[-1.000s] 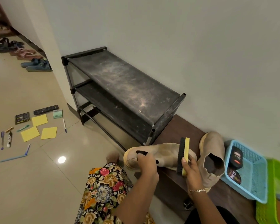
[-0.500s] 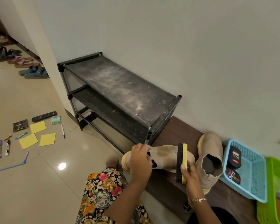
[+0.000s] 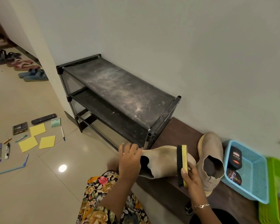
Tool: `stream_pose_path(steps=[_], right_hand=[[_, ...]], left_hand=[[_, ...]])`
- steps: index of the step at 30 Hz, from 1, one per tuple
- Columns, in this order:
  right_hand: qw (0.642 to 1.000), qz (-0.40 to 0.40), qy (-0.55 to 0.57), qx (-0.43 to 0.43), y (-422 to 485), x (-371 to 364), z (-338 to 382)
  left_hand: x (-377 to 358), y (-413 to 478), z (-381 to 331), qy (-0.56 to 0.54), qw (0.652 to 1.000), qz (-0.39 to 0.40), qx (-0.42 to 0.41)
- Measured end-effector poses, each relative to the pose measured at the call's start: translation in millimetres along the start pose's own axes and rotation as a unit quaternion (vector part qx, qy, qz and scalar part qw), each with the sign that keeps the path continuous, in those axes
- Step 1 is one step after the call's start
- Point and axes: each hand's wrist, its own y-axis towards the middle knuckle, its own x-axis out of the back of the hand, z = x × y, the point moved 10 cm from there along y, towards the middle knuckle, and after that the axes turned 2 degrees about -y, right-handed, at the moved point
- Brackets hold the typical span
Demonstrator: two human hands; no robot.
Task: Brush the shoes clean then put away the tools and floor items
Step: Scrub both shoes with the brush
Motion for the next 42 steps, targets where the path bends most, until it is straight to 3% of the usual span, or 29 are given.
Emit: stream_pose_path(steps=[4, 11, 17, 21, 23, 27, 30, 34, 42], right_hand=[[1.0, -0.008, -0.004, 0.008, 1.4, -1.7, 5.4], [1.0, -0.023, 0.002, -0.003, 0.7, -11.6, 2.5], [0.986, -0.049, 0.155, -0.039, 5.2, -16.7, 0.7], [0.965, -0.064, 0.239, -0.086, 23.2, -17.7, -2.7], [0.972, -0.057, 0.21, -0.09, 26.4, -18.9, -6.0], [0.99, -0.045, 0.113, -0.067, 20.1, -19.4, -6.0], [0.998, -0.056, 0.022, 0.015, 11.8, -19.9, 21.0], [0.986, -0.005, -0.09, 0.138, 6.5, -40.0, 71.6], [0.972, 0.076, -0.185, 0.126, 26.8, -58.0, 76.6]], left_hand=[[14.3, -24.6, 7.2, 0.011, 0.998, -0.059, 0.004], [8.2, -32.9, 8.5, 0.012, 1.0, 0.017, 0.02], [31.9, -43.1, -4.4, -0.074, 0.994, -0.071, -0.027], [29.5, -49.9, -24.0, -0.054, 0.99, -0.062, -0.111], [24.0, -51.1, -21.6, -0.052, 0.991, -0.057, -0.109], [11.9, -51.4, -1.3, -0.034, 0.999, -0.007, -0.029], [8.0, -51.4, -2.8, -0.016, 0.999, 0.029, -0.02], [14.2, -53.1, -11.5, -0.007, 0.999, 0.034, -0.031], [17.6, -56.6, -8.7, 0.01, 0.999, 0.05, -0.019]])
